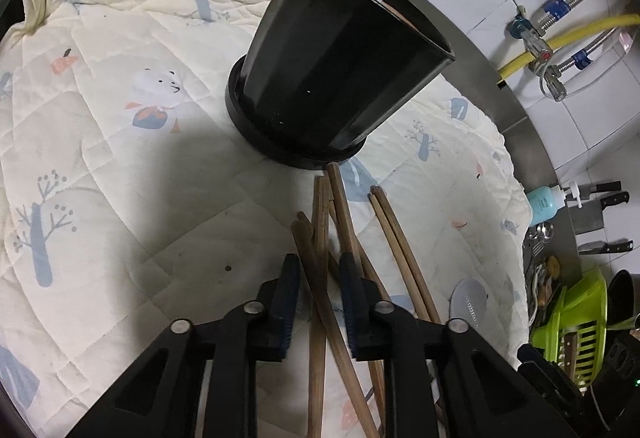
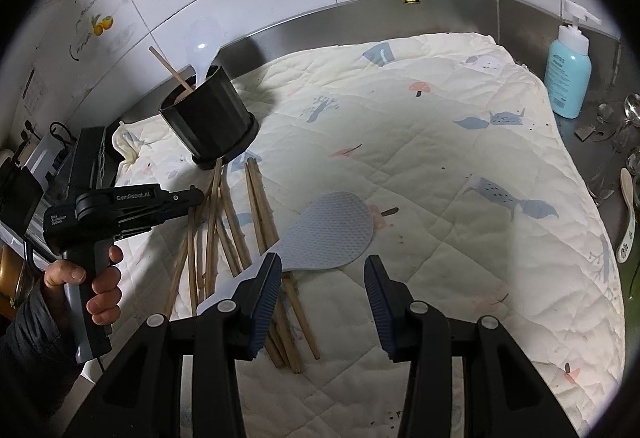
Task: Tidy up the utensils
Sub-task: 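Grasp another chopstick with the left tool while the right tool moves to the rice paddle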
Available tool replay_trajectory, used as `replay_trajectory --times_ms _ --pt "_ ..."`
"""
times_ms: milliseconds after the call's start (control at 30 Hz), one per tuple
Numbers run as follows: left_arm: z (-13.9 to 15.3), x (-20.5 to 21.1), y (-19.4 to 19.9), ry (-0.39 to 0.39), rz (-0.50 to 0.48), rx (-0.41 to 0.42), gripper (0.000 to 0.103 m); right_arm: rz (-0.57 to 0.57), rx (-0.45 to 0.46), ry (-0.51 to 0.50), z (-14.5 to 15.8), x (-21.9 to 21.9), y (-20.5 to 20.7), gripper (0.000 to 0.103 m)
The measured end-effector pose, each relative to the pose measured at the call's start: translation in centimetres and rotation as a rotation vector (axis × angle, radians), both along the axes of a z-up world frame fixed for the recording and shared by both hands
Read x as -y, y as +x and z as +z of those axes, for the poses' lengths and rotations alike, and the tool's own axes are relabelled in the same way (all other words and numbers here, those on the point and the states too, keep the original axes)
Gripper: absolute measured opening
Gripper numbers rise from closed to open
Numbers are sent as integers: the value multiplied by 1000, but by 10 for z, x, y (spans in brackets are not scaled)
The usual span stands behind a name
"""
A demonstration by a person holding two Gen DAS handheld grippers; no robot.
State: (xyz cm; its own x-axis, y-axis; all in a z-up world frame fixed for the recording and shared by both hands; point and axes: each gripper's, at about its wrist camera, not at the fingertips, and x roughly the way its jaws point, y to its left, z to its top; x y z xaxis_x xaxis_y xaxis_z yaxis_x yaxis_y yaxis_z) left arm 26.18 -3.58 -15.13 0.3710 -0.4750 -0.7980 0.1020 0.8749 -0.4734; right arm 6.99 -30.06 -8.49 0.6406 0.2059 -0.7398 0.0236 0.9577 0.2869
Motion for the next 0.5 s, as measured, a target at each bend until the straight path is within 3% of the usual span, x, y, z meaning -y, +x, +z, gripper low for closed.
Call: replay_trajectory --times_ms 100,300,500 --pt "-3 0 1 -2 -1 -4 12 4 -5 4 -2 0 2 47" --pt "-1 -4 -2 -7 8 24 11 9 -24 4 -7 -2 5 47" --pt "19 -13 -7 -42 25 75 10 6 -48 25 -11 0 11 47"
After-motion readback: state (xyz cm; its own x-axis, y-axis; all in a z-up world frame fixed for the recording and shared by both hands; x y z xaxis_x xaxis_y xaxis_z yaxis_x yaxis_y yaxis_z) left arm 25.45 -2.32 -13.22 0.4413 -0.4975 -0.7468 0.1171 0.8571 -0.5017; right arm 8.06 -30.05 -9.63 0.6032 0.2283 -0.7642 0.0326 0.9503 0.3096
